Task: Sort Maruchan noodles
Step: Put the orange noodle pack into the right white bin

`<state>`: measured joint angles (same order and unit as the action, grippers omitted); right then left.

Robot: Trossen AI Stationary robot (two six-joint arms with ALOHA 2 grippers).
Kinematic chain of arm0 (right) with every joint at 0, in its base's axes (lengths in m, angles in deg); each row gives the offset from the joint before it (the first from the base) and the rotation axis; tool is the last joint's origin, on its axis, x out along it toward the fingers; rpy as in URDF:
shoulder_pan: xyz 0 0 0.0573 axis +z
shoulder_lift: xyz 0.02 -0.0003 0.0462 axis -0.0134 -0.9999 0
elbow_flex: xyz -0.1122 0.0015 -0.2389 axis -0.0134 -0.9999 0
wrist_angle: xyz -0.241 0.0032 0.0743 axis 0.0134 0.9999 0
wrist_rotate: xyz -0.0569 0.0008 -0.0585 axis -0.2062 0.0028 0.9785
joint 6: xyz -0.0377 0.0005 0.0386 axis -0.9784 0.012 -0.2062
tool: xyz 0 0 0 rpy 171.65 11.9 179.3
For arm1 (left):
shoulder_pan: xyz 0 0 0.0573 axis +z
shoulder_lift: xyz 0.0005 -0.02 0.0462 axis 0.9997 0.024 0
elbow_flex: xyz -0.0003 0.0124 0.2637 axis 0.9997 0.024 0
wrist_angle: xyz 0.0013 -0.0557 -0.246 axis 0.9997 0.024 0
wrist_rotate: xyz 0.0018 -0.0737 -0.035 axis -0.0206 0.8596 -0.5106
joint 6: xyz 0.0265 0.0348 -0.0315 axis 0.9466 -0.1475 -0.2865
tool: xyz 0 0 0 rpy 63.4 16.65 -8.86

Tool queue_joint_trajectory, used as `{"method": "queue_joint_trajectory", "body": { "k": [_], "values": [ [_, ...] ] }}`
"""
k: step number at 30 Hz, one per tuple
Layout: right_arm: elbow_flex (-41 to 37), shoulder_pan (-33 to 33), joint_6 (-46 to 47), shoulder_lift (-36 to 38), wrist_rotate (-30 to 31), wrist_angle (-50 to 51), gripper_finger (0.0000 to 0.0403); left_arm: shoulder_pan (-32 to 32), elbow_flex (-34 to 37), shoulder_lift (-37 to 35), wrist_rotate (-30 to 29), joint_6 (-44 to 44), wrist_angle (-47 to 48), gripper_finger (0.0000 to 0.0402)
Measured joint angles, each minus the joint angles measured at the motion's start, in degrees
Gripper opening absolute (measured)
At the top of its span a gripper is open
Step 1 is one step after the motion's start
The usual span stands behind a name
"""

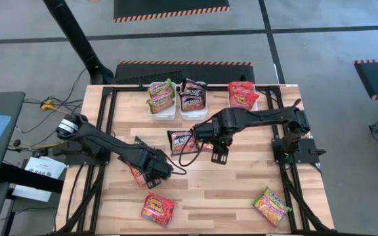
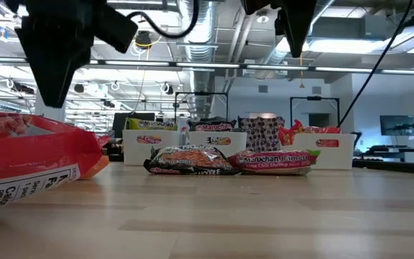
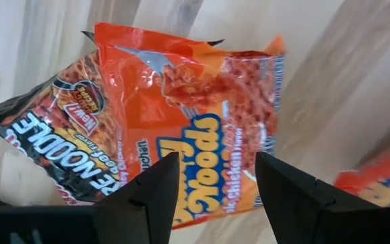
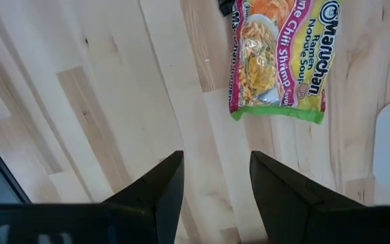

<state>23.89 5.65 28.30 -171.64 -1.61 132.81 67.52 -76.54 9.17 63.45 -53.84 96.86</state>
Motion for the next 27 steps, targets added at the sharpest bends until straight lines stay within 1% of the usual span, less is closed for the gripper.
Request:
{"method": "queue_joint_trajectory", "body": {
  "k": [4,8,14,18,20,27],
  "values": [
    [0.0,0.0,0.2,0.0,0.0,0.0,0.0193,0.0,0.0,2.4,-1.2,1.3,0.7,0.018],
    [0.0,0.0,0.2,0.0,0.0,0.0,0.0193,0.1,0.0,4.2,-0.1,3.0,0.9,0.018],
    [0.0,0.0,0.1,0.0,0.0,0.0,0.0193,0.6,3.4,4.0,2.4,3.5,-1.9,0.018],
    [0.0,0.0,0.1,0.0,0.0,0.0,0.0193,1.5,7.8,3.5,5.3,3.3,-5.9,0.018],
    [0.0,0.0,0.1,0.0,0.0,0.0,0.0193,1.6,9.2,3.3,5.4,2.5,-6.6,0.018],
    [0.0,0.0,0.1,0.0,0.0,-0.1,0.0193,1.9,9.8,3.4,5.5,3.2,-7.5,0.0176]
  ]
}}
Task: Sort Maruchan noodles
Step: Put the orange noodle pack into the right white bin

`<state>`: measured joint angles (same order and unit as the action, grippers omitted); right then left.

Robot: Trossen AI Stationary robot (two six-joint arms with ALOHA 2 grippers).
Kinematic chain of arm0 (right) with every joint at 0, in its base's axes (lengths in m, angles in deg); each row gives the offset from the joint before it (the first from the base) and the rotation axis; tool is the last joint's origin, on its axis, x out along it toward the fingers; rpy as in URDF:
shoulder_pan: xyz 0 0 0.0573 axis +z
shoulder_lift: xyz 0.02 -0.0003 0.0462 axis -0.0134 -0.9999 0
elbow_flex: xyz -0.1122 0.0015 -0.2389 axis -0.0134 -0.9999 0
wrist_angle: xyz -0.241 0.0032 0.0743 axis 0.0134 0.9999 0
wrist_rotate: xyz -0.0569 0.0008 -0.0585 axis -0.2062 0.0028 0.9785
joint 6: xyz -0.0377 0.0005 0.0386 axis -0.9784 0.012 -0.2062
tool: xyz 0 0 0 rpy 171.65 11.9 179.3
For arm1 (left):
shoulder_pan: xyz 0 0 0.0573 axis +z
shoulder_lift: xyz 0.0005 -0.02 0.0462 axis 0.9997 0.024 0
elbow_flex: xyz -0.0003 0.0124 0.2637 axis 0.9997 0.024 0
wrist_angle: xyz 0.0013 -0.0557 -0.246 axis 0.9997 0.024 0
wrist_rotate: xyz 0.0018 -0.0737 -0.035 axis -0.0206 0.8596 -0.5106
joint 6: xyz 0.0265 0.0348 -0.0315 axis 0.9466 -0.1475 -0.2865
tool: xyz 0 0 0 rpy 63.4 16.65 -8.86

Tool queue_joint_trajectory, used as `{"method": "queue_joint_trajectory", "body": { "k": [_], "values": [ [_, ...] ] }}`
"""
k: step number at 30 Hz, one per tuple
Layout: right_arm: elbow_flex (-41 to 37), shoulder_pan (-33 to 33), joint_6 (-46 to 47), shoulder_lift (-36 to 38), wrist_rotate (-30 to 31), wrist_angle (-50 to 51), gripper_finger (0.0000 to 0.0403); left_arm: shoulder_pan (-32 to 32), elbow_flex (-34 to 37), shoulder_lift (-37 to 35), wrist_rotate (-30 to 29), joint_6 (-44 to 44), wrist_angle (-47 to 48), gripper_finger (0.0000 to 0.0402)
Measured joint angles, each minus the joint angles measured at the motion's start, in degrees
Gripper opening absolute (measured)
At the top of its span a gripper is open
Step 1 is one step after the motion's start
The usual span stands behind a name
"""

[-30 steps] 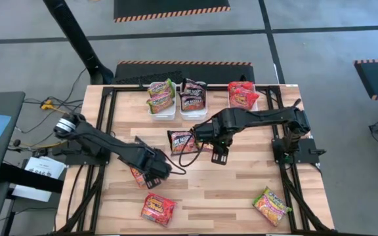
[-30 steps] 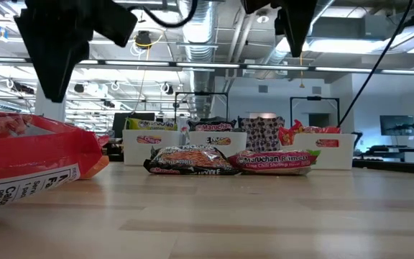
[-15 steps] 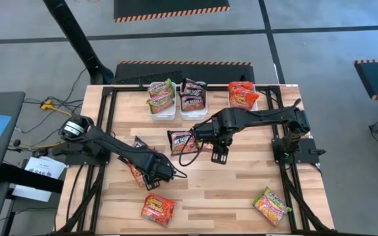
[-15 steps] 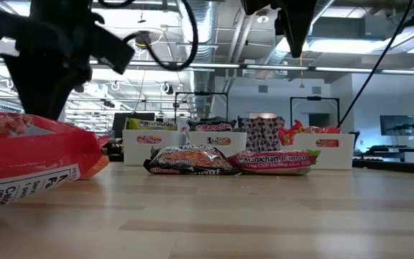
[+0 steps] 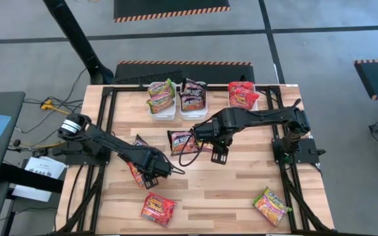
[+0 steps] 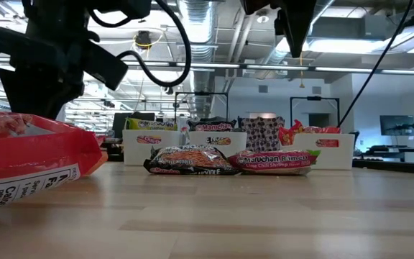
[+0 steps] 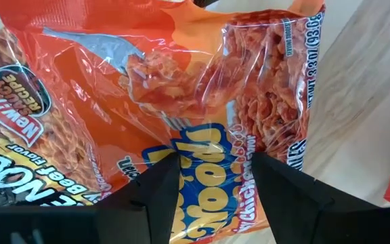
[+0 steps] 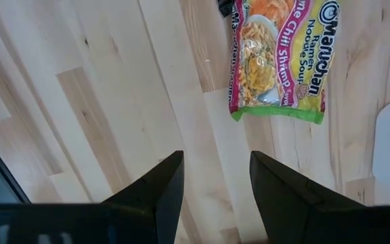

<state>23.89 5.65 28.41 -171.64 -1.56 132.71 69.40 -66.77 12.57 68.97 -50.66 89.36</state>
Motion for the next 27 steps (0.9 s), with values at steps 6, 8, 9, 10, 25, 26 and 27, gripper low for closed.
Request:
{"method": "queue_joint_trajectory", "body": {
  "k": [6,8,9,10,25,26,27],
  "values": [
    [0.0,0.0,0.0,0.0,0.0,-0.8,0.0193,0.1,0.3,0.1,1.3,2.2,-2.2,0.0104],
    [0.0,0.0,0.0,0.0,0.0,-0.7,0.0193,0.0,0.3,0.1,1.9,2.4,-2.8,0.0066],
    [0.0,0.0,0.1,0.0,0.0,-0.8,0.0193,0.0,0.3,0.1,2.1,2.4,-3.0,0.0045],
    [0.0,0.0,0.3,0.0,0.0,-0.8,0.0193,0.0,0.3,0.2,2.2,2.4,-3.0,0.0025],
    [1.8,-0.6,2.4,0.0,0.1,-0.1,0.0193,-0.3,-5.5,-3.7,1.3,5.5,0.2,0.0001],
    [2.4,-0.6,2.4,0.0,0.1,-0.1,0.0193,-0.5,-5.9,-4.2,1.3,5.5,0.3,0.0001],
    [3.3,-0.6,2.4,0.0,0.2,-0.1,0.0193,-0.6,-6.2,-4.7,1.0,5.5,0.5,0.0001]
  ]
}}
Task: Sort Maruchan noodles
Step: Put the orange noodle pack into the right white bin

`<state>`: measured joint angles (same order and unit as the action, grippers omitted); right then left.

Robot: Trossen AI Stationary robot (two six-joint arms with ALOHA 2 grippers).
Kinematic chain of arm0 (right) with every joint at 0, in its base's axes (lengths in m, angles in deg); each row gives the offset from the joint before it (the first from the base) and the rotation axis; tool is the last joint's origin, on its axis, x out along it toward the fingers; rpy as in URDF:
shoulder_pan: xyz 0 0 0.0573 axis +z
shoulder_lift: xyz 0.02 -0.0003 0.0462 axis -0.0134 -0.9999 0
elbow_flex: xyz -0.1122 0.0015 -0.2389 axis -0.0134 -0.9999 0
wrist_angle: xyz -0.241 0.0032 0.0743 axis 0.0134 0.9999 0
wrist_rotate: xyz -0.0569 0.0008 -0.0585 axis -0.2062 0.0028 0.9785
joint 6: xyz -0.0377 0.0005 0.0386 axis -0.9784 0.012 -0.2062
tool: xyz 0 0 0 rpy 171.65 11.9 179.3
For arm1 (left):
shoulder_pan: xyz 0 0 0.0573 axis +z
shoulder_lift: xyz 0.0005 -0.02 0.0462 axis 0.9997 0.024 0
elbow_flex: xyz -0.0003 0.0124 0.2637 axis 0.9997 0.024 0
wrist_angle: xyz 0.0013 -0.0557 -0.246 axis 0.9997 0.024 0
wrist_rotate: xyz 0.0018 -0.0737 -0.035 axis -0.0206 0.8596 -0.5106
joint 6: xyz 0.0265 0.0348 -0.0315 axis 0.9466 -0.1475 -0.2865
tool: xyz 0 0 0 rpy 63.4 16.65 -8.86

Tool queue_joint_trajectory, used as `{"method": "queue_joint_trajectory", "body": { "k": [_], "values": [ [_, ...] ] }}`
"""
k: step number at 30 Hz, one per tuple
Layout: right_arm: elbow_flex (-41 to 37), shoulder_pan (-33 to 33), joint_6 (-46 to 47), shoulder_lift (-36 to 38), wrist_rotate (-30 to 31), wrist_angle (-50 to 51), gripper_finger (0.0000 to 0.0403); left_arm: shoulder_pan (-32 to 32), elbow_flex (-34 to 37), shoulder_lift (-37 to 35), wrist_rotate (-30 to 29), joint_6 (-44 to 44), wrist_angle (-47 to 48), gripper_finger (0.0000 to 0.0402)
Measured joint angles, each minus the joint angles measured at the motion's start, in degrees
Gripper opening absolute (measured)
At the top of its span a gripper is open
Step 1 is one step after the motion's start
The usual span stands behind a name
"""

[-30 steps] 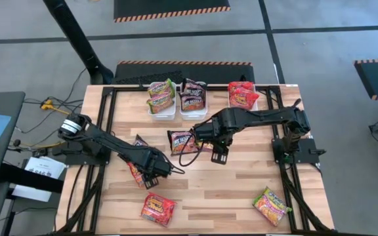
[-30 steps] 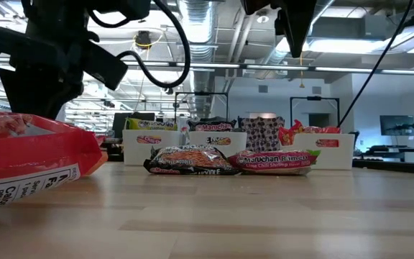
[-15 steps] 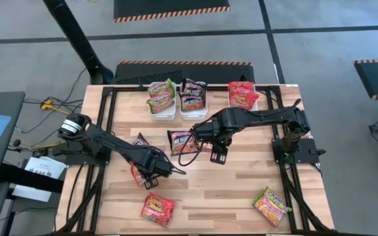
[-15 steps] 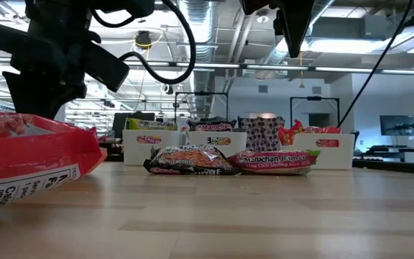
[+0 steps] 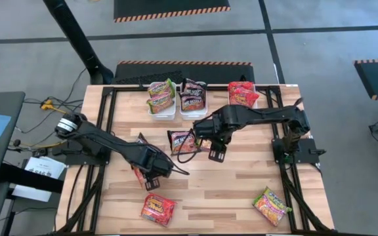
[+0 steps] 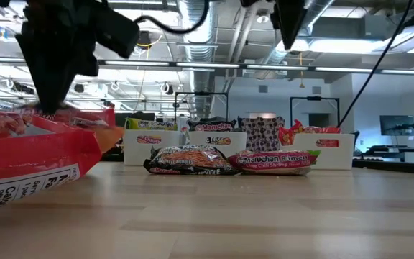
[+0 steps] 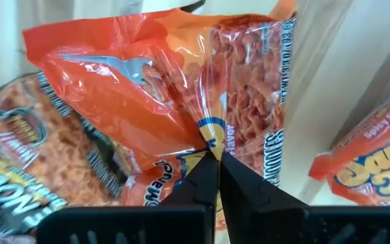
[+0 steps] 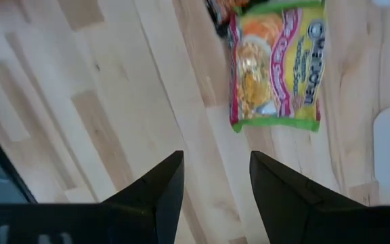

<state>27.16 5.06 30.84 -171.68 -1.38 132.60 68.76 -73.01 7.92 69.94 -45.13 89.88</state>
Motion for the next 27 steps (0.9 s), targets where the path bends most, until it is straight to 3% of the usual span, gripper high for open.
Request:
{"method": "queue_joint_trajectory", "body": {
  "k": [14,27],
  "values": [
    [13.9,-5.3,-3.7,0.0,1.5,-0.1,0.0193,-2.0,-1.0,-7.2,-7.5,-0.1,0.9,0.0],
    [15.3,-13.0,-18.1,-0.3,1.4,-0.8,0.0193,-0.2,-1.1,-11.9,-15.6,6.6,1.2,0.0]
  ]
}}
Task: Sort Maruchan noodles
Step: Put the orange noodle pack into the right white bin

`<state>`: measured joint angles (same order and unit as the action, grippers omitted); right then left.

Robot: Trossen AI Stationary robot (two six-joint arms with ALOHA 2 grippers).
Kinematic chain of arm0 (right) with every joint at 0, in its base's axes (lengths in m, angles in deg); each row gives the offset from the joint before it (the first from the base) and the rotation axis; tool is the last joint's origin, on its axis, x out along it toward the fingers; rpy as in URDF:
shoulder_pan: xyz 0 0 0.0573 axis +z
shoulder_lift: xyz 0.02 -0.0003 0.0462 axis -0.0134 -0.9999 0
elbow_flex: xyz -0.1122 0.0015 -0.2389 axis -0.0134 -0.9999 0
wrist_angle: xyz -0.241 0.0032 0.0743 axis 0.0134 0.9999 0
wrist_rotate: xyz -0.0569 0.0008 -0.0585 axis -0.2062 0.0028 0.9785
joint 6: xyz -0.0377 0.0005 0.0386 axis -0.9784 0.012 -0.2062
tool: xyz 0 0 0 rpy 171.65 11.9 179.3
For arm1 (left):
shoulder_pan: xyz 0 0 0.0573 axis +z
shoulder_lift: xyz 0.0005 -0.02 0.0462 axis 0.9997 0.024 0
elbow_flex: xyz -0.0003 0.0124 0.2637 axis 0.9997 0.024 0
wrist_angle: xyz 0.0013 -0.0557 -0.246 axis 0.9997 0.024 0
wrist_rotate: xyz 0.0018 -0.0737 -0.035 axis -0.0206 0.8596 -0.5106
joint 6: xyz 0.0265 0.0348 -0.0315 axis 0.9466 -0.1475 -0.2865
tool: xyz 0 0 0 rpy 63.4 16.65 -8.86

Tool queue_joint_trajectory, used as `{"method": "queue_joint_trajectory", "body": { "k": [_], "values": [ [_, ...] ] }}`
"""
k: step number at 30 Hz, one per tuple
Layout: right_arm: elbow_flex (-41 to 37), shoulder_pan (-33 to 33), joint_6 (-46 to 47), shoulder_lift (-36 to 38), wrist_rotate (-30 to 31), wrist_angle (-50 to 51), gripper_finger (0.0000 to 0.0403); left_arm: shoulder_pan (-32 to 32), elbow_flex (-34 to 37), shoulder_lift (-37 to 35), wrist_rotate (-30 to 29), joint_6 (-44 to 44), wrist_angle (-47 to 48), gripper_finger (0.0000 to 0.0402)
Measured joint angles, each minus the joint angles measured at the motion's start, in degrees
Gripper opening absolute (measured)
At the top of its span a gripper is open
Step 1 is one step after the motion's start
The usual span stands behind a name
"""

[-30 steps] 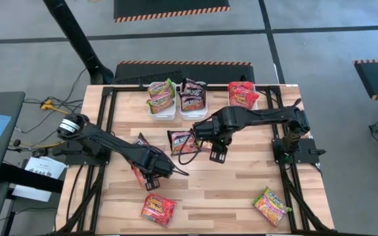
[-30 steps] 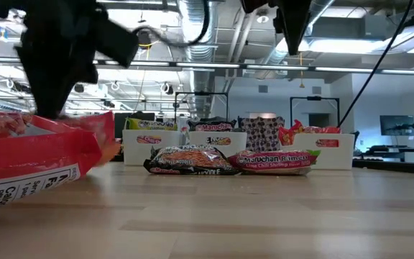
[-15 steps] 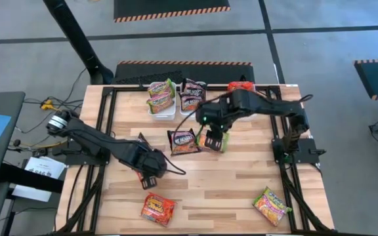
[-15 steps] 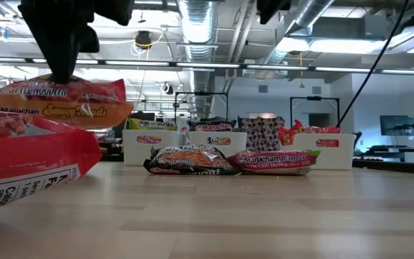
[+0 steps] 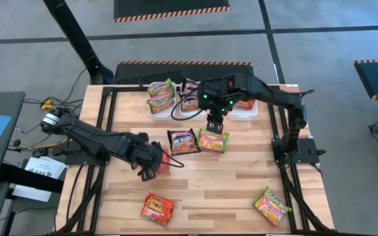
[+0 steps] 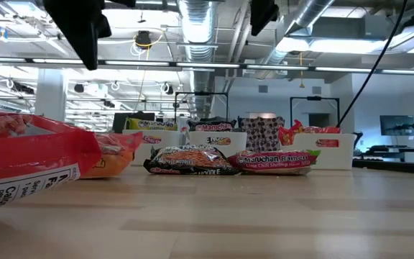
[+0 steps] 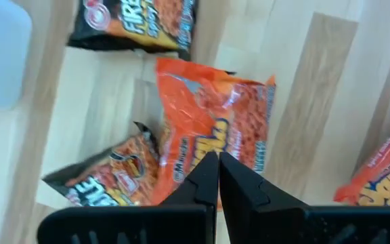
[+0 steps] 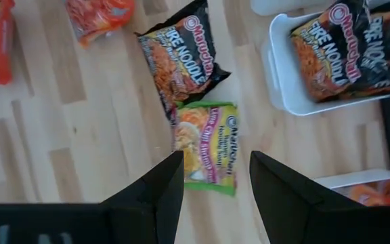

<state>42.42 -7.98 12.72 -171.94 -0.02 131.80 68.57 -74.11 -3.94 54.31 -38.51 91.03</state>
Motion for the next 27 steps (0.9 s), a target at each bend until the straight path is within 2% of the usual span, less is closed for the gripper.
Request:
{"method": "queue_joint_trajectory", "body": {
  "k": [7,11,14,18,23,27],
  "values": [
    [0.0,-3.0,-5.9,-0.1,-4.6,-1.2,0.0193,3.1,0.0,-0.9,2.2,3.0,0.3,0.0],
    [0.0,-3.9,-6.4,-0.1,-4.9,-2.0,0.0193,4.7,0.9,-0.9,2.8,3.2,0.1,0.0001],
    [0.0,-4.4,-6.4,-0.1,-4.9,-2.0,0.0193,6.4,1.2,-0.9,7.0,3.8,0.7,0.0009],
    [0.0,-4.8,-6.6,-0.1,-4.9,-2.0,0.0193,8.8,1.2,-0.9,10.2,5.5,0.7,0.0039],
    [0.0,-4.9,-7.8,-0.1,-4.9,-2.0,0.0193,11.0,1.3,-0.9,10.4,7.3,-0.5,0.0097],
    [0.0,-4.9,-7.8,-0.1,-4.9,-2.0,0.0193,11.6,1.3,-0.9,10.4,5.3,-2.6,0.0142]
  ]
}}
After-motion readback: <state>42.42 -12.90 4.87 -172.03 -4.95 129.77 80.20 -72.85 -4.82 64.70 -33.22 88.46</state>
